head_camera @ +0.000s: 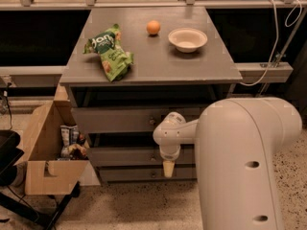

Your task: Open middle drawer

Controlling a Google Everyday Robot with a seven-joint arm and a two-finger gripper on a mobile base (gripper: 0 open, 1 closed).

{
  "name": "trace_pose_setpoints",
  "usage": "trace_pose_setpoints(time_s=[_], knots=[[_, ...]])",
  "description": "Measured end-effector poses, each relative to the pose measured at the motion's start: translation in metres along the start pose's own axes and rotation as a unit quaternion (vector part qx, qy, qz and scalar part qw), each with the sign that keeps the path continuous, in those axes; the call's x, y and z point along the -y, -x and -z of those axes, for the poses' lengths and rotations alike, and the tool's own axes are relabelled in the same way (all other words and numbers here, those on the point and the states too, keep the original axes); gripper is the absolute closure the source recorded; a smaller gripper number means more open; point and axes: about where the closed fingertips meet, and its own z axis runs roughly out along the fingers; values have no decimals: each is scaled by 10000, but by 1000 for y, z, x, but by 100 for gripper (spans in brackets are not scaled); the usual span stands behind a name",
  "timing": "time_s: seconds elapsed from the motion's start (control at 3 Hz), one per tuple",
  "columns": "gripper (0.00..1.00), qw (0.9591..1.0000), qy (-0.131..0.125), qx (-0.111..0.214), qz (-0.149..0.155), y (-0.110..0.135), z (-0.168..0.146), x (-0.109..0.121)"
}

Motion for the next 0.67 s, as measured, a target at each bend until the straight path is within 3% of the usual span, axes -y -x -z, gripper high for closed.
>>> trace_pose_setpoints(time_s=[0.33,0.67], knots=[[42,9976,600,-250,-247,-18,0,-43],[65,9966,716,-328,-258,-20,3,-54]])
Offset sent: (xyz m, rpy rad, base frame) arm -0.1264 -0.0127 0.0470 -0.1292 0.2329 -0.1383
